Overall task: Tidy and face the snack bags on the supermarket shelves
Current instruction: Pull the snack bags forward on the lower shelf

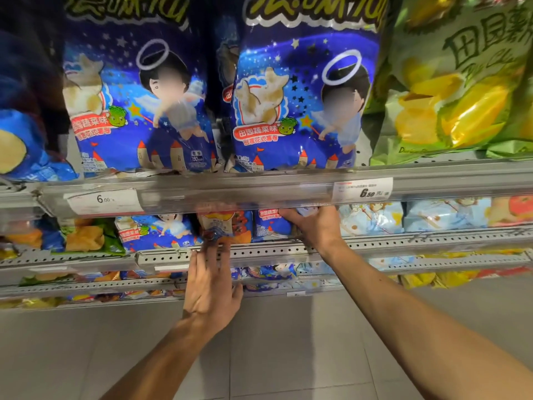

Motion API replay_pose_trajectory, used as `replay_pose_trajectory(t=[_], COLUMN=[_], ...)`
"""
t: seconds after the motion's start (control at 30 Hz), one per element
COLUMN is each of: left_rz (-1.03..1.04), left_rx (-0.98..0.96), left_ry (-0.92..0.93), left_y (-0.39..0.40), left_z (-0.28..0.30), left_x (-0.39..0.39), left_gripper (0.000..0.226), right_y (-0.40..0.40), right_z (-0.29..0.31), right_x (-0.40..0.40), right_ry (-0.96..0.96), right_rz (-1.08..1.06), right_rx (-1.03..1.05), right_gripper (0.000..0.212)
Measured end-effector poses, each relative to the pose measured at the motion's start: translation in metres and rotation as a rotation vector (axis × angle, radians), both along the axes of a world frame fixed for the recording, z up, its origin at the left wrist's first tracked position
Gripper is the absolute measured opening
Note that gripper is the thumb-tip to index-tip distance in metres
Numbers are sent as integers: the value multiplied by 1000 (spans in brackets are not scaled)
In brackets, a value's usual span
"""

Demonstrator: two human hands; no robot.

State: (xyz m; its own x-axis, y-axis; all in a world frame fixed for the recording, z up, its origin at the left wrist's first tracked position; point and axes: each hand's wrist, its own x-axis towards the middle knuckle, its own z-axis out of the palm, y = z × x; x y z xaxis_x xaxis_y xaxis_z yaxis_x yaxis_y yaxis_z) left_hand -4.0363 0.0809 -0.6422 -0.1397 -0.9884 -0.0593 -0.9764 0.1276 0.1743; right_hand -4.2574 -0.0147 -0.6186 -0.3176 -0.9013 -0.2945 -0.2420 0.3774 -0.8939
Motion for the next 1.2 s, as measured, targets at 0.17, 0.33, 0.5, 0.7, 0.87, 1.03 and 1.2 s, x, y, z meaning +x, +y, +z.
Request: replay_pose_trajectory(t=[0.17, 0.33, 0.5, 0.7, 0.87, 1.03, 1.2], left_rz=[13, 11, 12, -62, 100, 248, 431], left_rx=[6, -18, -29, -27, 2, 20, -43], left_ry=[-13, 14, 76, 116, 186, 312, 474], left_y=[-1, 1, 0, 7, 25, 29, 15], left_z=[-2, -2, 2, 10, 4, -3, -4], left_x=[1, 1, 2, 15, 35, 75, 119], left_gripper=[96, 96, 87, 80, 65, 51, 44], right_y=[7, 9, 11, 50, 93, 111, 100], right_z=[-15, -22, -27, -22, -13, -11, -13], right_x=[-9, -19, -20, -26, -12, 28, 85], right_ry=[24, 88, 91, 194, 332, 189, 136], right_rz=[30, 86, 99, 46, -142, -102, -23], right_rx=[-32, -46, -46, -156, -267, -271, -245], right_gripper=[58, 77, 71, 70, 55, 32, 33])
